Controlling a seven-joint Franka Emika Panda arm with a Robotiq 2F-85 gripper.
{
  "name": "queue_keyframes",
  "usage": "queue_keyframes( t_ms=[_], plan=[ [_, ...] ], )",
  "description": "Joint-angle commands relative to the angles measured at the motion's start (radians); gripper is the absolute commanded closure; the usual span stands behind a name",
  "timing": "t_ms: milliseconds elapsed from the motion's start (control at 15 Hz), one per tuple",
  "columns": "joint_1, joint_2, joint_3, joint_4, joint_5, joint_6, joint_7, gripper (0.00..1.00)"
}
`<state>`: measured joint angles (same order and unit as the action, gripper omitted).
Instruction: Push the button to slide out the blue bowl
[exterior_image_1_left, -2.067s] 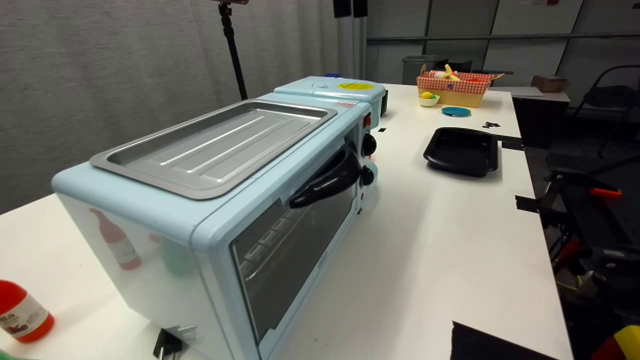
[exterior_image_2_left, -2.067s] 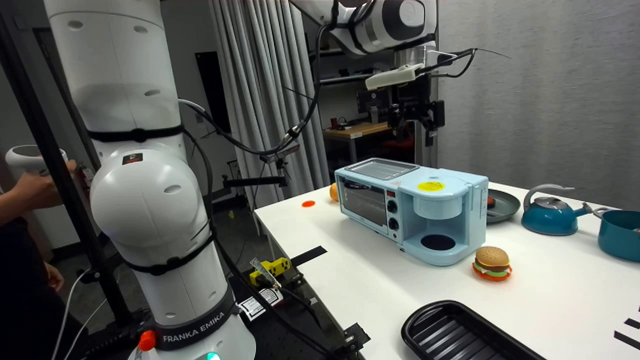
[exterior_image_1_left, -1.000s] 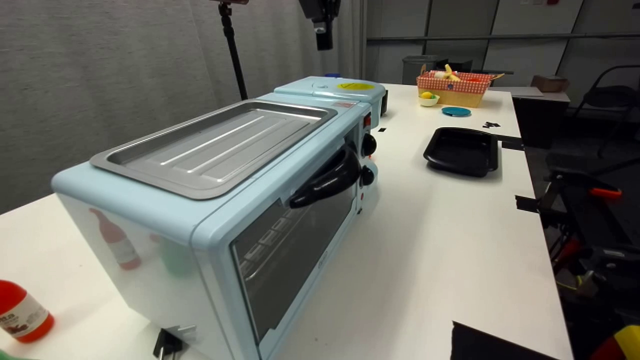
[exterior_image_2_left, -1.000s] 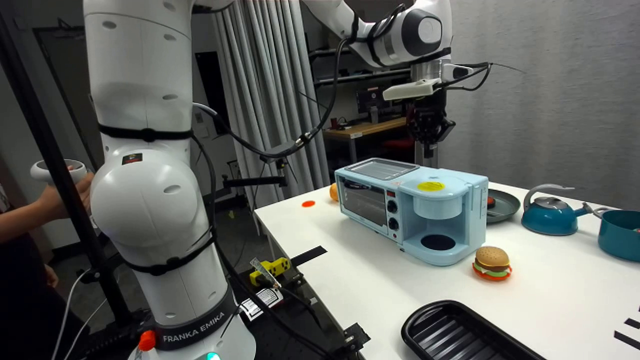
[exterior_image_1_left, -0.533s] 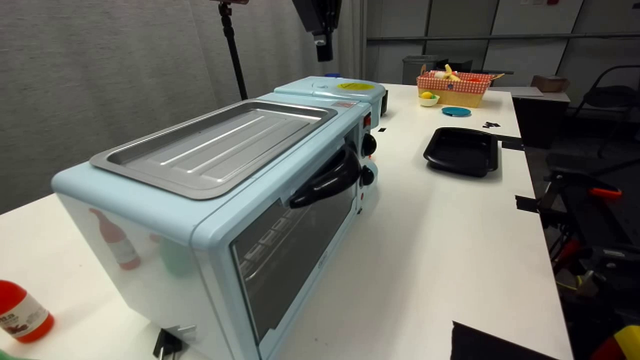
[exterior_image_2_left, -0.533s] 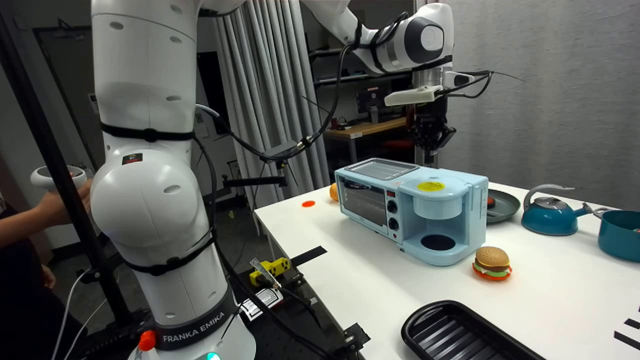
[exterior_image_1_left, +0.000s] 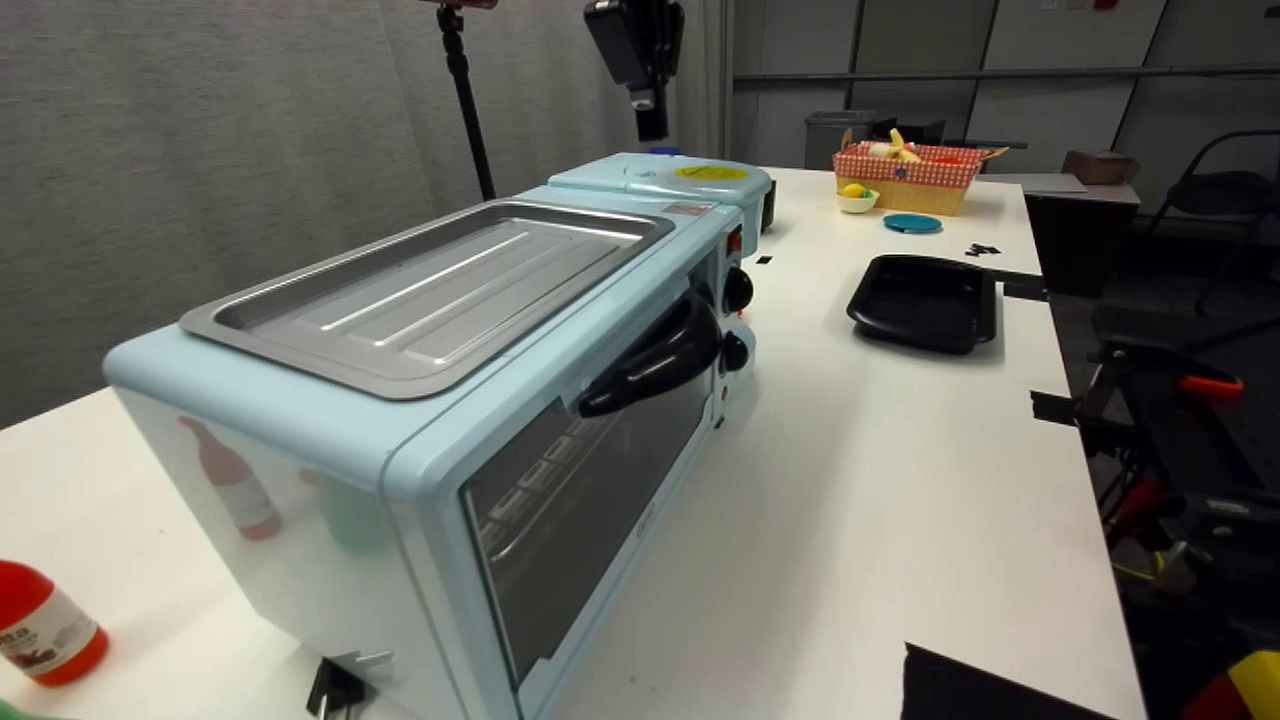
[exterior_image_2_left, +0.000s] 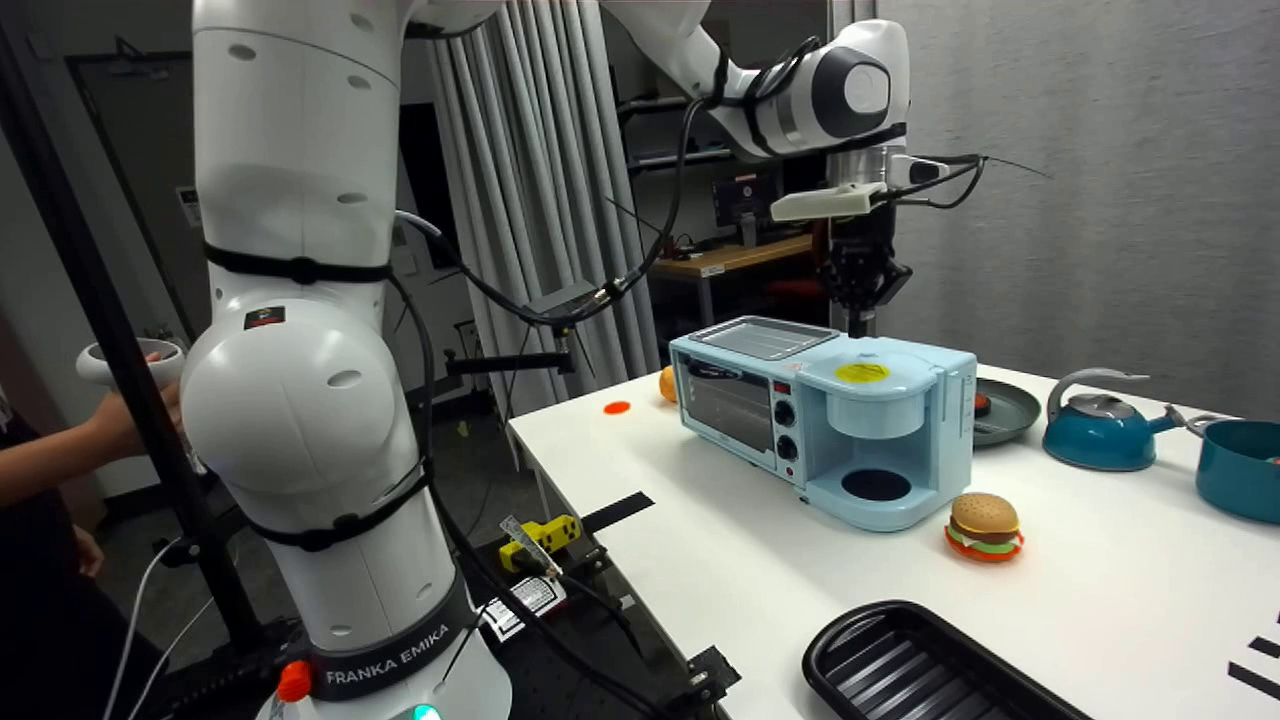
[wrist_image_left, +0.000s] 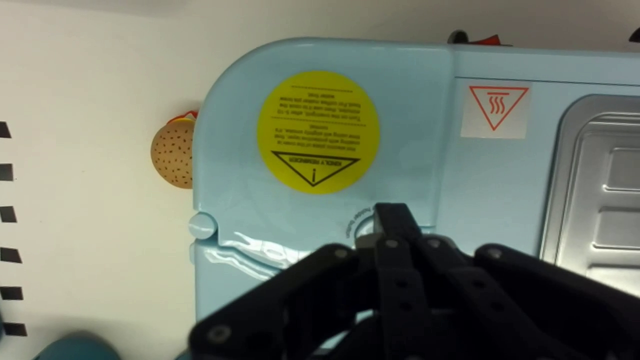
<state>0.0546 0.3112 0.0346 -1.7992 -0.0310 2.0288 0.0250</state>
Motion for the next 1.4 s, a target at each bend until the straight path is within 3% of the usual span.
queue_keyframes(
  t_ms=[0,1333],
  plan=[
    [0.001,0.028,-0.007,0.032,-0.02,0.025,0.004,1.0],
    [-0.004,0.078,-0.007,0.016,-0.01,0.059,0.006,1.0]
  ],
)
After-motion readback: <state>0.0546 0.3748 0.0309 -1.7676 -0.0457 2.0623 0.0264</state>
